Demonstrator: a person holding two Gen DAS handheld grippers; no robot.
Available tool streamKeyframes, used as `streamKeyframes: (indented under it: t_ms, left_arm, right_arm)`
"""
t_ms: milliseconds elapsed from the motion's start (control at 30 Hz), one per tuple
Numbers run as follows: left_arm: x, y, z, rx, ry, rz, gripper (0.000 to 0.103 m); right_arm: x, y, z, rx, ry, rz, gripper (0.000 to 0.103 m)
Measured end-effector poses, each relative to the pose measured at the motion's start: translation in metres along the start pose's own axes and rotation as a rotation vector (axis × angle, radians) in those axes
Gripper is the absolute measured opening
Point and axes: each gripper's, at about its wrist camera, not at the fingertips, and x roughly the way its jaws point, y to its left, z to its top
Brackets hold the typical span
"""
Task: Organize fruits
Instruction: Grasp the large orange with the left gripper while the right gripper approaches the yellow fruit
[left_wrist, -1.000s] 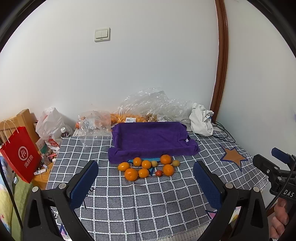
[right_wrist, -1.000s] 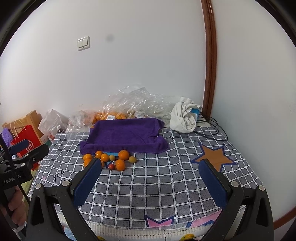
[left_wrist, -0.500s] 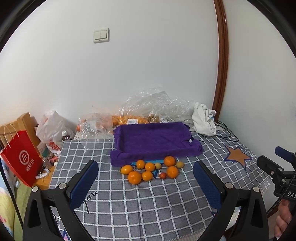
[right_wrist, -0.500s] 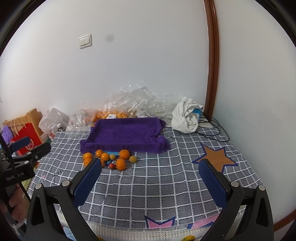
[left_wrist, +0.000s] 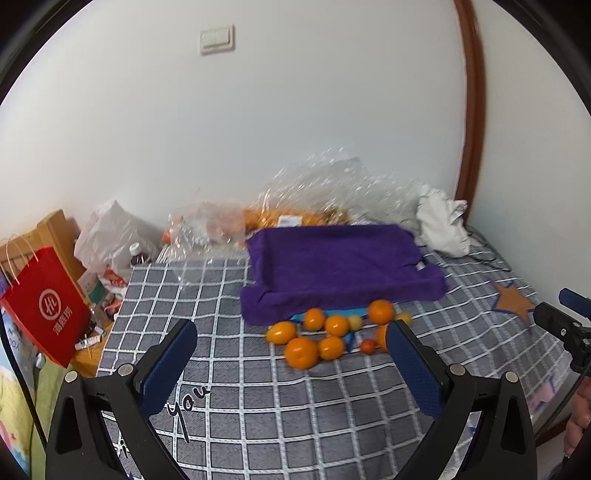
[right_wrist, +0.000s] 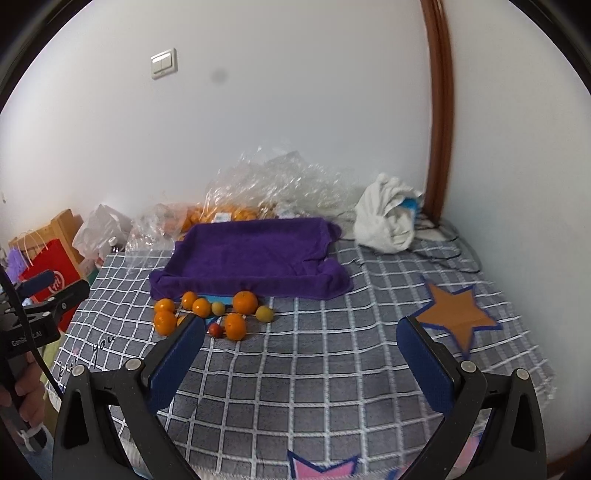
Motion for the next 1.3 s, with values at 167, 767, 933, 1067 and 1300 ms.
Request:
streamKeyframes:
  t_ms: [167,767,933,1067,1300]
  left_arm:
    - [0.036,0.014,-0.013,-0.004,0.058,0.0,0.095]
    - [0.142,0.021,-0.05,-0.129,0.248,-0.177,0.063]
    - [0.153,0.019,-0.053,-0.164,0.24,-0.206,0.063]
    - [0.163,0.018,-0.056,-0.187,0.251,-0.256,0.041]
    - [0.155,0.022,-0.055,-0.157,0.243,-0.209,0.04]
  right_arm:
    - [0.051,0.008,-0.012,-0.056,0.035,-0.011,0.095]
    - [0.162,0.012,-0.029,-0.071,0.179,0.087,0.057]
    - [0.177,0.015,-0.028,-0.111,0.2,0.097,0.048]
    - [0.19,0.015,-0.027,-0.102,0.219,0.112,0.045]
    - [0.206,0.011,-0.028,-0.082,0.245,0.104,0.045]
